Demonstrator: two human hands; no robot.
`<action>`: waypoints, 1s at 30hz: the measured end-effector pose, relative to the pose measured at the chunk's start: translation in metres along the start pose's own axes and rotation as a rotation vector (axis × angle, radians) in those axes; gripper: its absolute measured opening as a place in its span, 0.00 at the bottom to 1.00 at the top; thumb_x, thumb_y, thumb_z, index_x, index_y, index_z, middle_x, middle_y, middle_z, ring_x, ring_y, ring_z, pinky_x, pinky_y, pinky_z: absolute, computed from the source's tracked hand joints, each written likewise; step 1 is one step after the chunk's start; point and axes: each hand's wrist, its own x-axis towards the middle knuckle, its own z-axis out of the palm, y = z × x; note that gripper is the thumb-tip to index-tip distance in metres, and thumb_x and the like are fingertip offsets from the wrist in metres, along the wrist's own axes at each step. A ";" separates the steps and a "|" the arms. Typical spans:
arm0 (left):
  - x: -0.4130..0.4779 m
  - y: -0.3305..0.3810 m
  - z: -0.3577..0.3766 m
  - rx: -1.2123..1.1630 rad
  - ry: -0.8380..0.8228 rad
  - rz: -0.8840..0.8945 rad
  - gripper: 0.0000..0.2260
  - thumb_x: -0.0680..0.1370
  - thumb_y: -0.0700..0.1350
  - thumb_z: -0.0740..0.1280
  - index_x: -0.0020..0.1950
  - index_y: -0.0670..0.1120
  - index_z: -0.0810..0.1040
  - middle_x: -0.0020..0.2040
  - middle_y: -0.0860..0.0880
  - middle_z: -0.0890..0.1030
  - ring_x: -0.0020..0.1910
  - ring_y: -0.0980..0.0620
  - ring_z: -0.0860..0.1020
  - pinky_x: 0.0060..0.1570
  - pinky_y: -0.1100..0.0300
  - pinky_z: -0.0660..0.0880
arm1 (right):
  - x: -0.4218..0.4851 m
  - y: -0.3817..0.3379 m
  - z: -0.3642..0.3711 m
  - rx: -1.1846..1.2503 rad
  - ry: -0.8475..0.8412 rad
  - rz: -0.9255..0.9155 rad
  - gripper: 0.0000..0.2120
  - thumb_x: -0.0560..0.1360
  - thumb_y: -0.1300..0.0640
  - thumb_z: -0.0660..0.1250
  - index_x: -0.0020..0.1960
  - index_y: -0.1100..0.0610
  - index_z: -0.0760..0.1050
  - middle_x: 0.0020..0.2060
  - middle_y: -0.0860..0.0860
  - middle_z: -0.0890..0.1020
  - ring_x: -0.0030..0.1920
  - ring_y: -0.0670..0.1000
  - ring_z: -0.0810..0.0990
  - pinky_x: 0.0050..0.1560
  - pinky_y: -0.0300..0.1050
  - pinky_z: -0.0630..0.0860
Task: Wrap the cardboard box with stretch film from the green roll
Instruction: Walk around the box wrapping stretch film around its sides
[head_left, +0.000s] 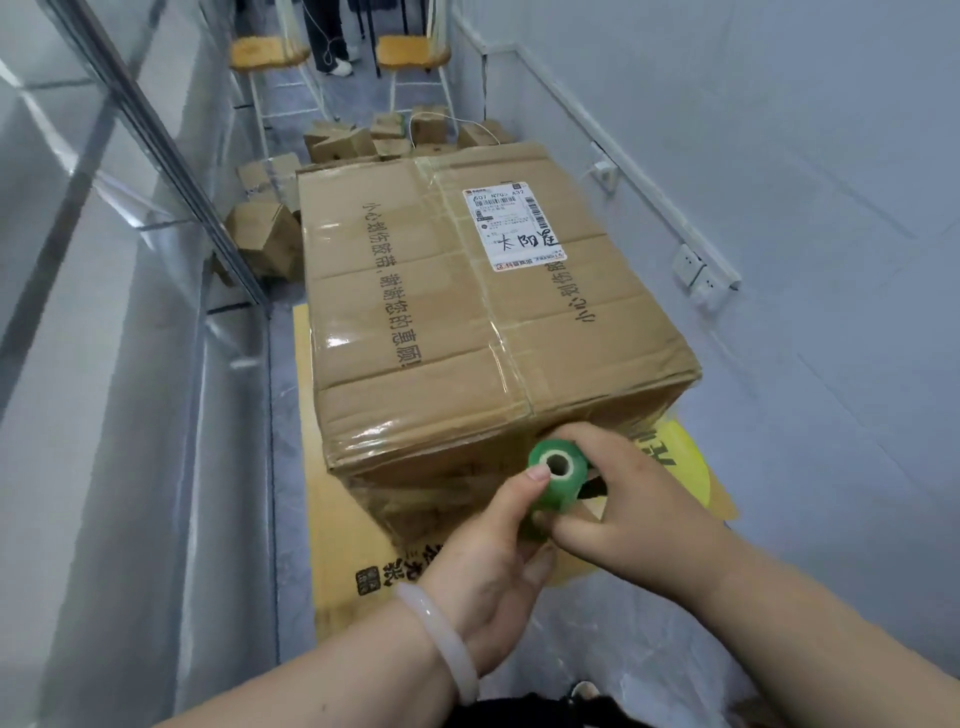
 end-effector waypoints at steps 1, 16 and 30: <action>0.001 -0.003 0.004 -0.029 0.027 0.036 0.20 0.67 0.49 0.74 0.56 0.41 0.84 0.58 0.40 0.85 0.56 0.47 0.81 0.68 0.49 0.71 | -0.001 0.004 -0.006 0.029 -0.028 -0.030 0.17 0.65 0.53 0.72 0.50 0.44 0.71 0.44 0.41 0.78 0.49 0.44 0.78 0.48 0.42 0.76; 0.010 -0.048 0.070 -0.219 0.142 0.189 0.20 0.74 0.48 0.72 0.65 0.43 0.79 0.54 0.45 0.86 0.54 0.49 0.82 0.67 0.51 0.73 | 0.001 0.037 -0.030 -0.156 0.149 -0.088 0.21 0.64 0.38 0.73 0.47 0.49 0.71 0.42 0.45 0.75 0.41 0.48 0.74 0.41 0.50 0.75; 0.039 -0.034 0.058 -0.066 0.042 0.125 0.35 0.63 0.47 0.77 0.67 0.37 0.75 0.66 0.34 0.78 0.67 0.41 0.78 0.57 0.54 0.80 | -0.013 0.048 -0.018 0.041 0.292 0.012 0.21 0.64 0.42 0.68 0.53 0.49 0.70 0.46 0.46 0.77 0.48 0.48 0.77 0.47 0.49 0.78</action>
